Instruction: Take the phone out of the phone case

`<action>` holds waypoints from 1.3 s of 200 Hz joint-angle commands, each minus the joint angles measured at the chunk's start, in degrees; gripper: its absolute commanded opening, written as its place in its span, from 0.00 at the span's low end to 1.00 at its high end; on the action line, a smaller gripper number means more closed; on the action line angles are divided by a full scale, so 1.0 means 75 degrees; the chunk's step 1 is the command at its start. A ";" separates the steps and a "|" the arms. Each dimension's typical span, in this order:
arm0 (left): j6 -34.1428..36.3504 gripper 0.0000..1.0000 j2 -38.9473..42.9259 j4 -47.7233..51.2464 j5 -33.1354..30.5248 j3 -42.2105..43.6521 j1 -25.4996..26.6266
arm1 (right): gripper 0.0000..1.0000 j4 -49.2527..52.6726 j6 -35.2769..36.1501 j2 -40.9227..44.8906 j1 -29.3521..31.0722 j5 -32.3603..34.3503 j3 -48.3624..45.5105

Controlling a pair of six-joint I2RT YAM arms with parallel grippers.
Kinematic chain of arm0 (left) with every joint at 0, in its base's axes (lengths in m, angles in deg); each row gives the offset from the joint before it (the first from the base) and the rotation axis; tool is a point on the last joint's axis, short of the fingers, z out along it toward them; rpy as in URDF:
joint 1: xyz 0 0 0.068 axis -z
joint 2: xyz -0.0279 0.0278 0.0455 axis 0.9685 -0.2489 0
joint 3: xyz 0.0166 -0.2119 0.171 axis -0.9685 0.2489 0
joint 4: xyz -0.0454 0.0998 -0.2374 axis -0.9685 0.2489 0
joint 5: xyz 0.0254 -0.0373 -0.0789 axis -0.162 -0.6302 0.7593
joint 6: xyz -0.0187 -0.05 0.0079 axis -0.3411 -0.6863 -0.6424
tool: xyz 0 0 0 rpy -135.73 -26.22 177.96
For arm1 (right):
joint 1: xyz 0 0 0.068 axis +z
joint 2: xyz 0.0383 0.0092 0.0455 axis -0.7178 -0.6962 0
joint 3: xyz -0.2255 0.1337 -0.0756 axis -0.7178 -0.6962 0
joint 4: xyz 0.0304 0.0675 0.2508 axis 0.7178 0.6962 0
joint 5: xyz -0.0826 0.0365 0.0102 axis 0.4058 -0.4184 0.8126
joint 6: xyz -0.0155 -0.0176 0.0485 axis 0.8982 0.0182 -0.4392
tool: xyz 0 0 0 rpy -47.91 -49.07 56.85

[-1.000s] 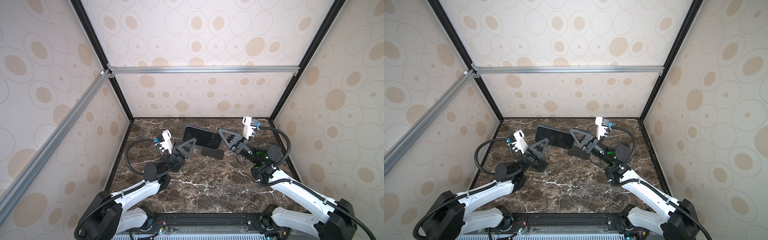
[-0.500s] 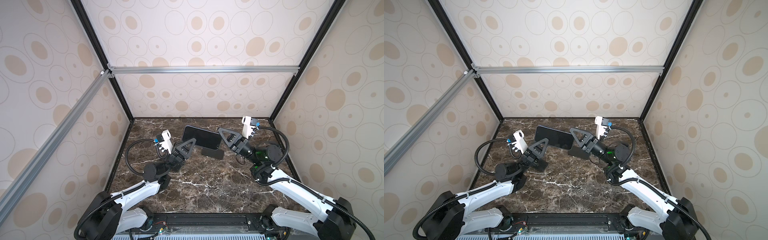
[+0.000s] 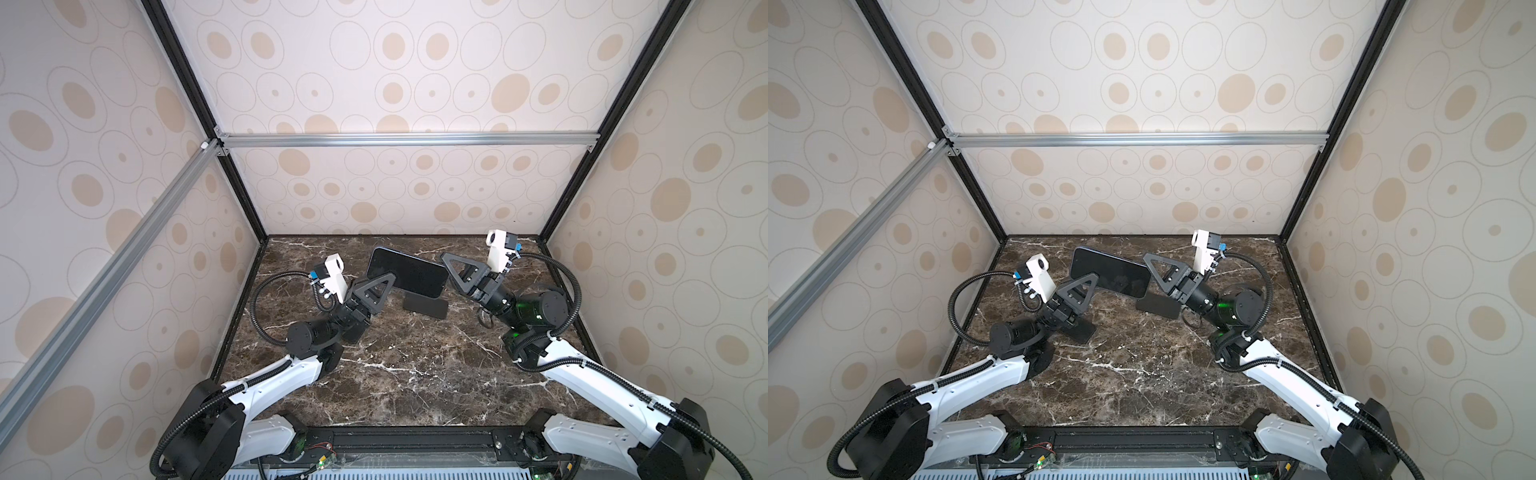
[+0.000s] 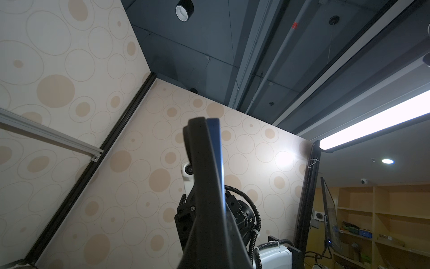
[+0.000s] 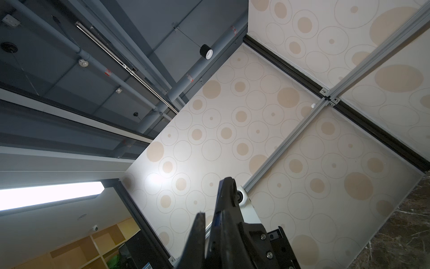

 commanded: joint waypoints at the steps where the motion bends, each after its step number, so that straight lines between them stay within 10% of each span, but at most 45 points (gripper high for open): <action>1: 0.0420 0.00 -0.0031 -0.1943 0.0685 -0.0549 0.0030 | 0.00 0.0153 -0.0773 0.0027 0.0150 -0.0359 0.0198; 260: 0.0398 0.00 0.0026 -0.1582 0.2436 -0.1793 -0.0503 | 0.00 -0.0317 -0.1681 -0.0367 0.0151 -0.1252 0.0714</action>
